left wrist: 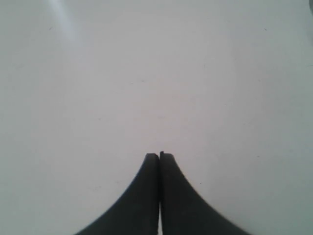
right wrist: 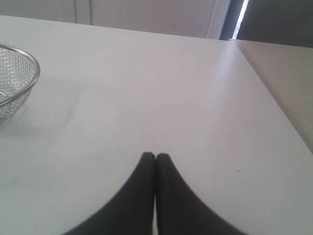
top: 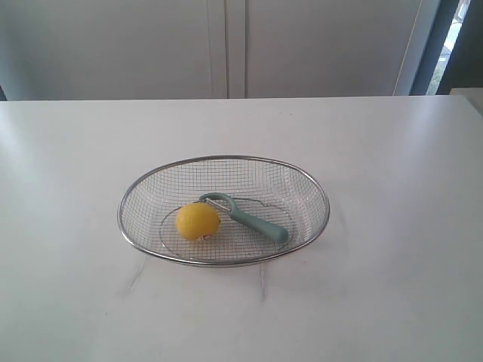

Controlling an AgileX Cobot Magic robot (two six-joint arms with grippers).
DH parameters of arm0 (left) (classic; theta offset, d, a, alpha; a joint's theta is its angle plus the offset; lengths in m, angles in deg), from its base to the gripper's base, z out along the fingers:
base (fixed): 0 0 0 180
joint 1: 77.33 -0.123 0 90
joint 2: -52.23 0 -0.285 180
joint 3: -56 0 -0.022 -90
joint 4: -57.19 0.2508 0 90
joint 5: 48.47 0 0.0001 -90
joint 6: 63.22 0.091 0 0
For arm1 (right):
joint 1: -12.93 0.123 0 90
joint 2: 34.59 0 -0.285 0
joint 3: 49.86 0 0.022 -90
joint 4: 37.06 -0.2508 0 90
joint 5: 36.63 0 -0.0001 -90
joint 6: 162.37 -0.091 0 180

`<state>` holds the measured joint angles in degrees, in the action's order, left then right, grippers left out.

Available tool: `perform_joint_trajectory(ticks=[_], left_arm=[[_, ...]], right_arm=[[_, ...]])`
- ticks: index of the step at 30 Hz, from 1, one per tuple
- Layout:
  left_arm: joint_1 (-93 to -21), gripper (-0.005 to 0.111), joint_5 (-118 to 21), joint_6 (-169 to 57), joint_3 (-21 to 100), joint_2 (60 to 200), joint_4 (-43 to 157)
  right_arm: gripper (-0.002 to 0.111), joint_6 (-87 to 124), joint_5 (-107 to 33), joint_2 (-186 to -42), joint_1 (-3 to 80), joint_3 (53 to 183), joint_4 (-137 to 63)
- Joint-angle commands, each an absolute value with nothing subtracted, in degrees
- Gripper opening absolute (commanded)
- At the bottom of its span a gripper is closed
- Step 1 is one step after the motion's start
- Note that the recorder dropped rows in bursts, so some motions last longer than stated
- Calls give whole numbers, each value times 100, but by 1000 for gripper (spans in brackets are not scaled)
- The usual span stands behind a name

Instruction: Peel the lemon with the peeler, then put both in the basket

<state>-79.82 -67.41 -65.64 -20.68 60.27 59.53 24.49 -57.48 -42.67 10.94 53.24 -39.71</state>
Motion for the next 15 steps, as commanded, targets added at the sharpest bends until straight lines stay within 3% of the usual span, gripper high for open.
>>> perform_joint_trajectory(ticks=[1,15], left_arm=[[-7937,0,-6759,-6555,-2122,6002,5889],[-7937,0,-6759,-6555,-2122,6002,5889]], right_arm=[[0,2489,-5666,-4238,1119,5292,-3969],[0,2535,-5666,-4238,1119,5292,-3979]])
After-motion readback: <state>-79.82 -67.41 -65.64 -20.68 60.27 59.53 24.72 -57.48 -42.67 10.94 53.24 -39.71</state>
